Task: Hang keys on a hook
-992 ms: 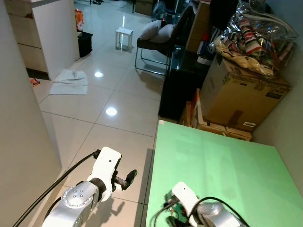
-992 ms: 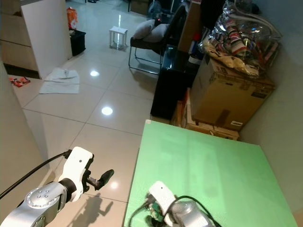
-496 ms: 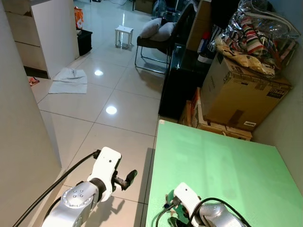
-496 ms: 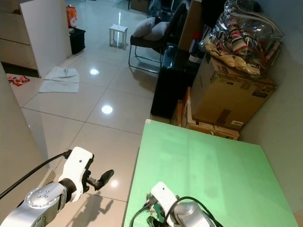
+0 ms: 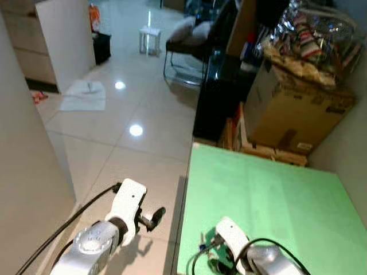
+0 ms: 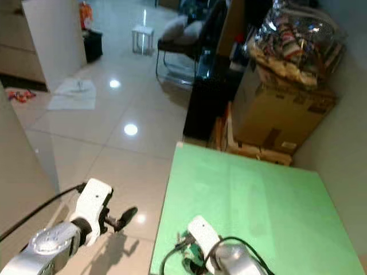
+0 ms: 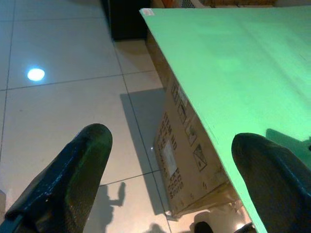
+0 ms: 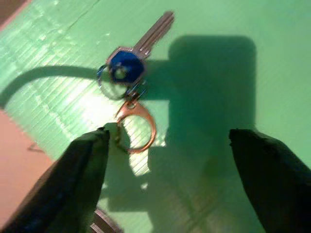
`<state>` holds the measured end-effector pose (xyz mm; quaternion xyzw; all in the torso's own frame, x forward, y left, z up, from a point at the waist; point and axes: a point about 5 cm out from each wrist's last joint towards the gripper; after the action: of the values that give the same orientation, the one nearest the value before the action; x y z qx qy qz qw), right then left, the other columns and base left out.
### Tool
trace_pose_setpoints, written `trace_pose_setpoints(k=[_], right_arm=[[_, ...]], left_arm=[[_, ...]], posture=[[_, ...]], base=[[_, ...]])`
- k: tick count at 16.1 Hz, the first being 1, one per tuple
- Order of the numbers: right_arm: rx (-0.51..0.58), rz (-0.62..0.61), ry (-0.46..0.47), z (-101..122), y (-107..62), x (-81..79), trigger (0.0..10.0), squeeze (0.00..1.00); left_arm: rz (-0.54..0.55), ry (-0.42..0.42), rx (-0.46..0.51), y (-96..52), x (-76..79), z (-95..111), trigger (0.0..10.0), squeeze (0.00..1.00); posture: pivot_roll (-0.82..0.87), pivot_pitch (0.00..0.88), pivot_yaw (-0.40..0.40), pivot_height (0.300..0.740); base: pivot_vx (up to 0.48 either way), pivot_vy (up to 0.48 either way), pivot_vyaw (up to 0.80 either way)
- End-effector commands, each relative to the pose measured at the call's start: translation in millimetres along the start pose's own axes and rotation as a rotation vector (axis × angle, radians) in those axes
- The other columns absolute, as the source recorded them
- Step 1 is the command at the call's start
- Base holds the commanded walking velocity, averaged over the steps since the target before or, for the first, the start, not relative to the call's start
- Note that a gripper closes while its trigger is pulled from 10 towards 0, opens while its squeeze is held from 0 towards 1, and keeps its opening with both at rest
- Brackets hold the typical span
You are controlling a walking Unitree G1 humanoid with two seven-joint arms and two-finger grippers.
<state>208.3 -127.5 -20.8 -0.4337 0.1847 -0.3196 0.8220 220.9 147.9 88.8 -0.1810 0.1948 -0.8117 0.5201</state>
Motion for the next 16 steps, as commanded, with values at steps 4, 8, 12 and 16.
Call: trace_pose_setpoints(k=[4,8,12,16], right_arm=[[0.005,0.051,0.022,-1,-8.2,-8.0,0.0,0.0],[-0.003,0.043,0.012,-1,-7.2,-7.1,0.0,0.0],[-0.053,0.012,0.011,-11,3.7,0.2,0.0,0.0],[-0.069,0.017,0.012,-19,9.7,-1.3,0.0,0.0]], left_arm=[[-0.044,0.037,-0.041,-1.2,7.9,-5,10.0,0.0],[-0.044,0.038,-0.039,-1.1,7.8,-4,10.0,0.0],[-0.045,0.038,-0.037,-1.5,8.0,-4,10.0,0.0],[-0.044,0.038,-0.037,-1.9,8.1,-4,10.0,0.0]], posture=[[0.04,0.047,-0.152,0.74],[0.04,0.048,-0.147,0.74],[0.05,0.053,-0.147,0.74],[0.05,0.055,-0.143,0.74]], base=[[0.0,0.0,0.0],[0.0,0.0,0.0],[0.0,0.0,0.0],[0.0,0.0,0.0]])
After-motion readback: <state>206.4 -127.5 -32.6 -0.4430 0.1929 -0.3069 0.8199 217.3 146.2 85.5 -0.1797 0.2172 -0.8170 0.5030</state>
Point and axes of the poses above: a point about 5 cm out from each wrist's last joint towards the gripper, its own y axis pointing out of the wrist towards the gripper, its own z axis along the axis of the wrist's last joint, x = y × z, and after that the axes turned 8 degrees about -y, right-handed
